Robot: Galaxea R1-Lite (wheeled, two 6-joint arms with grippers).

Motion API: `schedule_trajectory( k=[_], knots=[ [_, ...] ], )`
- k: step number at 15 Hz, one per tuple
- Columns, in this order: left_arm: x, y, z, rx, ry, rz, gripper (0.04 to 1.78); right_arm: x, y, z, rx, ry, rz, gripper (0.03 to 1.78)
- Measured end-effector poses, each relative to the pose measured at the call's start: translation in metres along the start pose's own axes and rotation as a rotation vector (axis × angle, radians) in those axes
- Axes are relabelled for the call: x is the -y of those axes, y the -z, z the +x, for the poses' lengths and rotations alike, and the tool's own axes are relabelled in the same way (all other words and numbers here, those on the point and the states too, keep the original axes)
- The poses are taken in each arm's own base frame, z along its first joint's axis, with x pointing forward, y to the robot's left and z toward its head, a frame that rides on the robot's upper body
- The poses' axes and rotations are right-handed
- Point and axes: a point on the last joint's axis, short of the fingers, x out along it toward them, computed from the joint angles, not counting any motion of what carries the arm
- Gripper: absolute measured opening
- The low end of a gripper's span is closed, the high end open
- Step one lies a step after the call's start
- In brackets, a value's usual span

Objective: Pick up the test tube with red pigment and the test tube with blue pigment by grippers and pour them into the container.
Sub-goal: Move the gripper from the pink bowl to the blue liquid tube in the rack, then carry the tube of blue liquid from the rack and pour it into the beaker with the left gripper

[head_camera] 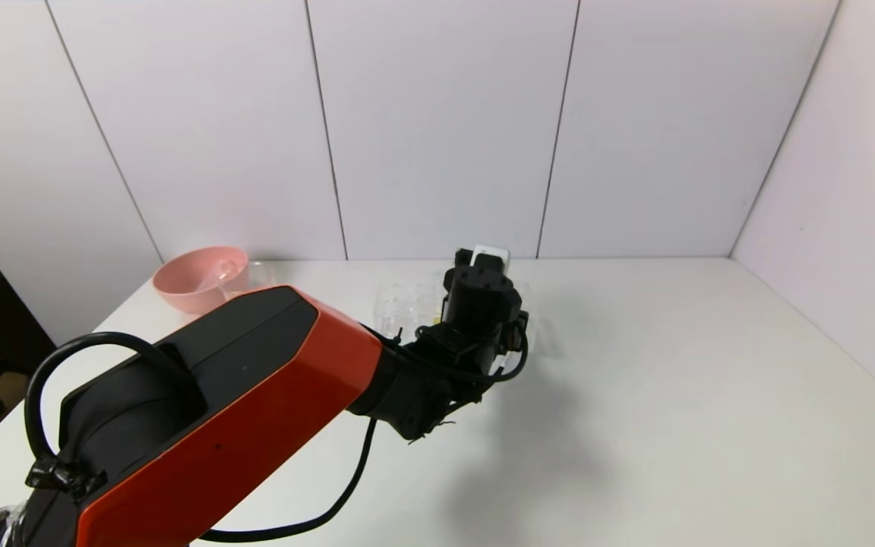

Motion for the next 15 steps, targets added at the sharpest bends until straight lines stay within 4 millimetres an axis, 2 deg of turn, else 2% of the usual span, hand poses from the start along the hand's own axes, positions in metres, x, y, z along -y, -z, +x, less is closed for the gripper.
schedule_trajectory(
  k=[8,15],
  knots=[
    [-0.001,-0.002,-0.001,0.004,-0.002,0.001,0.38,0.0,0.0,0.0,0.0,0.0,0.0,1.77],
    [-0.002,-0.017,-0.007,0.038,0.001,-0.007,0.38,0.0,0.0,0.0,0.0,0.0,0.0,1.77]
  ],
)
